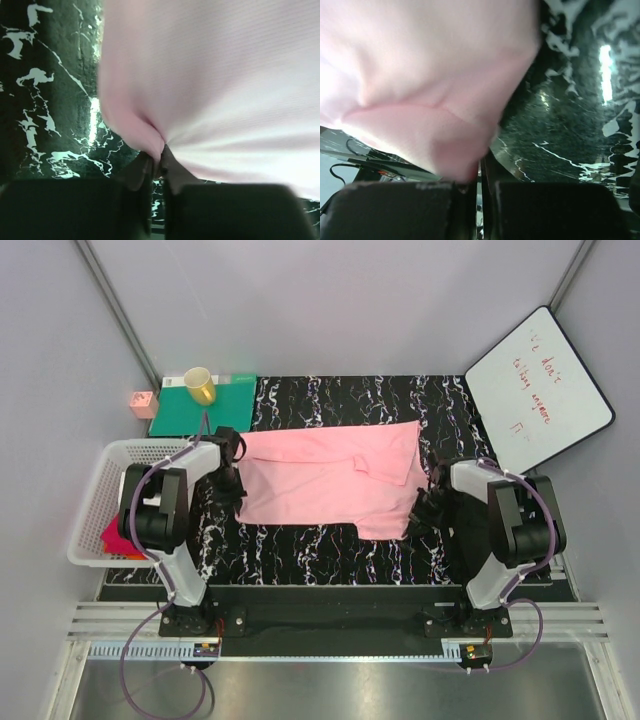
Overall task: Fold and stack the t-shirts
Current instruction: Grap the side of the flattened tshirt closest away from the robot with both arms, then fold the other side of the tshirt into a rectangle
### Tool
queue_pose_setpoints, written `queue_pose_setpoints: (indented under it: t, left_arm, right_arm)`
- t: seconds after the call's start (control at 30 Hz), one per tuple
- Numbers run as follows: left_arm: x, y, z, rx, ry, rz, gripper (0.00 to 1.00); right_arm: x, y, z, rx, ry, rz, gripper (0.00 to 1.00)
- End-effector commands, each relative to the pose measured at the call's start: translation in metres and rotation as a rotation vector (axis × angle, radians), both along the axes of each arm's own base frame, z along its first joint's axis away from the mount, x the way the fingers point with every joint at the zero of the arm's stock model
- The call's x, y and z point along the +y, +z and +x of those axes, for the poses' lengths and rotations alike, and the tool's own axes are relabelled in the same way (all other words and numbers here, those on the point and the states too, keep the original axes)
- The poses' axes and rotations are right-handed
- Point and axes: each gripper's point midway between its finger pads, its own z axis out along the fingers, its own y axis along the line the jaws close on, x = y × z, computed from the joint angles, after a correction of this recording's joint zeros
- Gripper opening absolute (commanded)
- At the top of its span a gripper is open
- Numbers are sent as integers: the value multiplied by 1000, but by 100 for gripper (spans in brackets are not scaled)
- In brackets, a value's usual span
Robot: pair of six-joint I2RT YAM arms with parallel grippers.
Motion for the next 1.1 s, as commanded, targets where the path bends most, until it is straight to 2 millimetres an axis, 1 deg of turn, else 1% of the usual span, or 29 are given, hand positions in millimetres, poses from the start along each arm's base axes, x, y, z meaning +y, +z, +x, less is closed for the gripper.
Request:
queue_pose_setpoints:
  t: [0.0, 0.03, 0.07, 0.1, 0.17, 0.2, 0.27, 0.3, 0.33, 0.4, 0.43, 0.5, 0.53, 0.57, 0.6, 0.63, 0.67, 0.7, 0.73, 0.77, 0.8, 0.83, 0.87, 0.9, 0.93, 0.97, 1.0, 1.03, 1.07]
  left_arm:
    - [0, -6, 9, -9, -12, 6, 0]
    - [-1, 0, 12, -23, -17, -2, 0]
    - [-3, 6, 13, -36, -20, -15, 0]
    - [-5, 18, 19, -74, -24, -25, 0]
    - [-5, 31, 21, -89, -39, -29, 0]
    - [-6, 45, 25, -110, -46, -31, 0]
    - [-4, 57, 30, -129, -59, -23, 0]
    - [-5, 69, 38, -158, -63, -26, 0]
    - [-4, 74, 41, -169, -66, -23, 0]
    - [-4, 91, 54, -213, -64, -16, 0]
    - [-4, 95, 59, -223, -61, -15, 0]
    - [-3, 107, 72, -255, -56, -9, 0]
    - [-2, 110, 77, -264, -52, -6, 0]
    - [-2, 108, 81, -256, -49, -5, 0]
    - [-1, 112, 88, -270, -44, -7, 0]
    - [1, 112, 92, -265, -35, -4, 0]
    - [1, 103, 94, -233, -33, -4, 0]
    - [3, 104, 97, -221, -24, -3, 0]
    - [5, 100, 98, -205, -23, 5, 0]
    - [6, 91, 99, -173, -18, 13, 0]
    - [9, 91, 101, -167, -10, 17, 0]
    - [10, 89, 102, -162, -3, 14, 0]
    - [12, 87, 106, -160, 7, 10, 0]
    - [13, 85, 107, -159, 15, 8, 0]
    - [13, 82, 108, -148, 17, 5, 0]
    - [15, 81, 111, -151, 22, 5, 0]
    - [16, 80, 112, -146, 21, 3, 0]
    - [14, 73, 113, -125, 21, -6, 0]
    - [15, 74, 115, -127, 23, -7, 0]
  right_arm:
    - [3, 13, 26, -94, 35, 4, 0]
    - [4, 19, 30, -108, 40, 11, 0]
    - [4, 26, 28, -110, 48, 14, 0]
    - [4, 31, 29, -116, 50, 16, 0]
    - [4, 47, 33, -154, 61, 18, 0]
    - [3, 53, 36, -175, 62, 15, 0]
    - [3, 71, 50, -246, 66, 11, 0]
    - [2, 76, 56, -272, 71, 3, 0]
    - [3, 88, 70, -320, 72, 0, 0]
    - [2, 94, 84, -350, 84, -13, 0]
    - [4, 106, 99, -395, 89, -10, 0]
    - [4, 104, 116, -406, 104, -25, 0]
    - [6, 114, 132, -448, 118, -26, 0]
    - [6, 107, 141, -433, 123, -30, 0]
    - [5, 105, 150, -435, 122, -39, 0]
    - [7, 112, 165, -467, 128, -33, 0]
    - [8, 99, 171, -436, 132, -33, 0]
    - [11, 102, 184, -455, 137, -24, 0]
    - [11, 96, 186, -431, 152, -20, 0]
    - [11, 76, 189, -383, 157, -23, 0]
    - [13, 77, 198, -397, 163, -18, 0]
    - [13, 67, 202, -377, 162, -21, 0]
    - [14, 66, 207, -383, 161, -22, 0]
    - [15, 72, 218, -411, 160, -22, 0]
    - [15, 65, 223, -401, 159, -23, 0]
    - [16, 65, 228, -405, 156, -21, 0]
    - [18, 70, 237, -430, 157, -19, 0]
    - [18, 66, 241, -423, 153, -20, 0]
    - [18, 71, 249, -442, 149, -17, 0]
